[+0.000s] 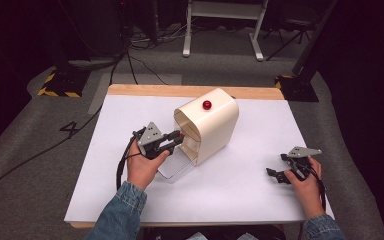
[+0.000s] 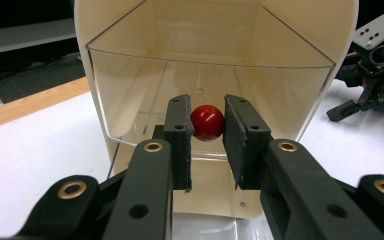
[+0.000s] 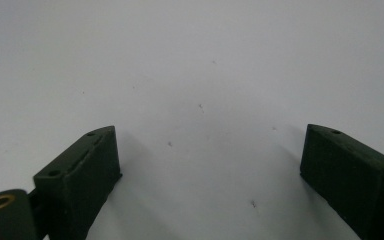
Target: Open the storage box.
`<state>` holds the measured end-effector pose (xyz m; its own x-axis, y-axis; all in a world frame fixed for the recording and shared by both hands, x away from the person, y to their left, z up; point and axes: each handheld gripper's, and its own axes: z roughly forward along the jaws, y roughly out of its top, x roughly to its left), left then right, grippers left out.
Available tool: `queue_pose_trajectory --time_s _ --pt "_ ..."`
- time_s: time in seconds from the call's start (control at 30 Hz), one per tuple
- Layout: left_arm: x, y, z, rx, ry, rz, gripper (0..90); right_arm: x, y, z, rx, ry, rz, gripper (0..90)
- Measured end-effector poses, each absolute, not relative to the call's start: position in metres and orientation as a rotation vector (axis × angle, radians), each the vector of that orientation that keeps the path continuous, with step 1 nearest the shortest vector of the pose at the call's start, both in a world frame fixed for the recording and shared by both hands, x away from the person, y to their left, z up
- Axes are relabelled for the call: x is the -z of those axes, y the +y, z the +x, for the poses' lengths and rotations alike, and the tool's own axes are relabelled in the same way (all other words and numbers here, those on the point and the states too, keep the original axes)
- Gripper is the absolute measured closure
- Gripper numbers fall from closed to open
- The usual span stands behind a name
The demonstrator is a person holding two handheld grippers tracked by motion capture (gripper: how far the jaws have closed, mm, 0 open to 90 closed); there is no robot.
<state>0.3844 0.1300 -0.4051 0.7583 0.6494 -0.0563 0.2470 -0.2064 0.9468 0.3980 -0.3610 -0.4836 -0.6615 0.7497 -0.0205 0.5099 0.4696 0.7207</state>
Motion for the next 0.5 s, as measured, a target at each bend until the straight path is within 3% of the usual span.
queue_pose_trajectory --time_s 0.5 --pt "0.4 0.146 0.365 -0.45 0.699 1.791 73.8 0.484 -0.361 0.398 -1.004 2.387 1.063 8.9"
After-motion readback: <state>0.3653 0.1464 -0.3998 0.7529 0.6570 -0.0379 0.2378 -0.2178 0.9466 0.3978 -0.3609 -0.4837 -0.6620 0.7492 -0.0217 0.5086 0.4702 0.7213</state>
